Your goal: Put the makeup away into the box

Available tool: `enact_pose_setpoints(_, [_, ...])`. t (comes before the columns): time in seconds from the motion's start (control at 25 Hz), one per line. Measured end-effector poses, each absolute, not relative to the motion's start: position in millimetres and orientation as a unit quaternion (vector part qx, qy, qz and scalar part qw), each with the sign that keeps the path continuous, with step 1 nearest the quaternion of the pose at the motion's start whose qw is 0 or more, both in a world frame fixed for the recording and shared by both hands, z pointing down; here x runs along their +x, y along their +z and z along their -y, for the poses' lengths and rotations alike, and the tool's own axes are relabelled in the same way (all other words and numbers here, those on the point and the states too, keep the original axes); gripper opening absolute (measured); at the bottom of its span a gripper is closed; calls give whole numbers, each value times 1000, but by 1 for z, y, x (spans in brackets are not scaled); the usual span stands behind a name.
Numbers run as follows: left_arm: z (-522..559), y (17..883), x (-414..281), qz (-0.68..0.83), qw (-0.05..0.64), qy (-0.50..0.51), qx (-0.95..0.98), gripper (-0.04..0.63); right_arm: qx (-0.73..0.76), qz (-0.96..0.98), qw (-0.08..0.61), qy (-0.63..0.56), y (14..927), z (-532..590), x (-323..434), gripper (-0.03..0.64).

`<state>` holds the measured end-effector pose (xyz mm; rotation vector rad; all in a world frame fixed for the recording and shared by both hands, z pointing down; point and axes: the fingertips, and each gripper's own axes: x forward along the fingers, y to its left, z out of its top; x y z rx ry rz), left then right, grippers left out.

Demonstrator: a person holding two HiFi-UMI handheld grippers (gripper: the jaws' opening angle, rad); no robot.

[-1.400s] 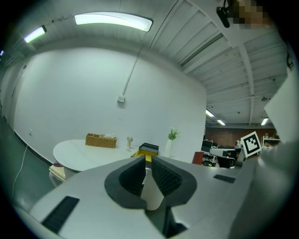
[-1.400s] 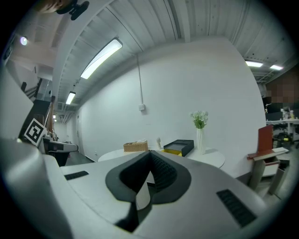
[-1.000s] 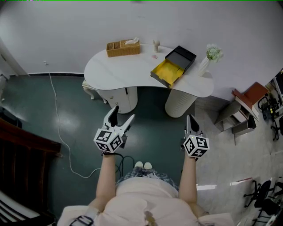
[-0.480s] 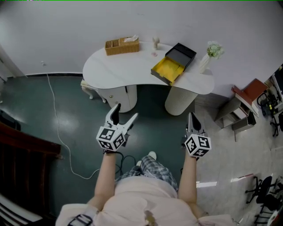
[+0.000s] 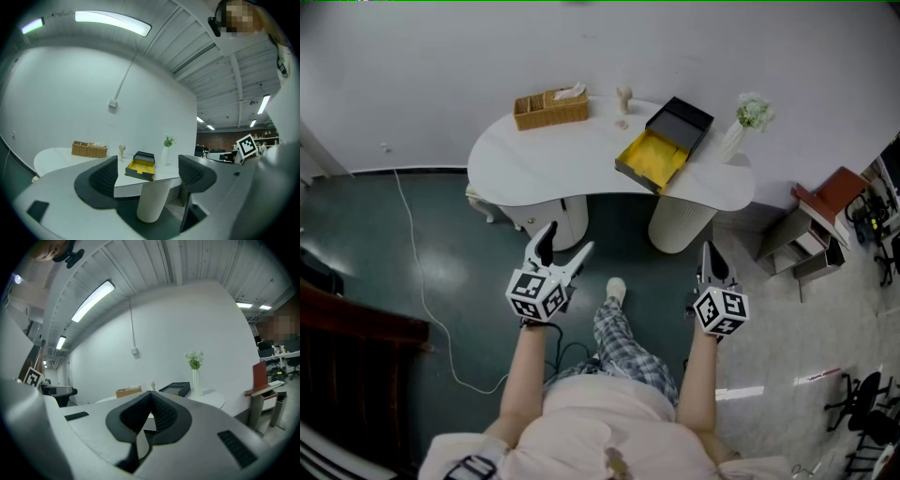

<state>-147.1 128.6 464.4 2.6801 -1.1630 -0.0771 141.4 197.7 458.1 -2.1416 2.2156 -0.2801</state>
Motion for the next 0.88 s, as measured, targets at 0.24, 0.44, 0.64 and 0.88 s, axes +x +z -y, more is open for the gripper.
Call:
enact_pose_setpoints(0.24, [-69, 473, -133, 397, 109, -22, 911, 388, -690, -718, 23, -91, 465, -137, 152, 15])
enact_pose_setpoints(0.44, [4, 481, -117, 409, 100, -20, 907, 388, -681, -725, 23, -95, 475, -58, 166, 15])
enact_pose_setpoints(0.64, [95, 480, -89, 413, 96, -6, 906, 388, -675, -732, 18, -97, 474, 43, 187, 15])
enact_pose_setpoints(0.88, [209, 468, -58, 422, 82, -2, 903, 388, -662, -743, 21, -98, 458, 164, 209, 15])
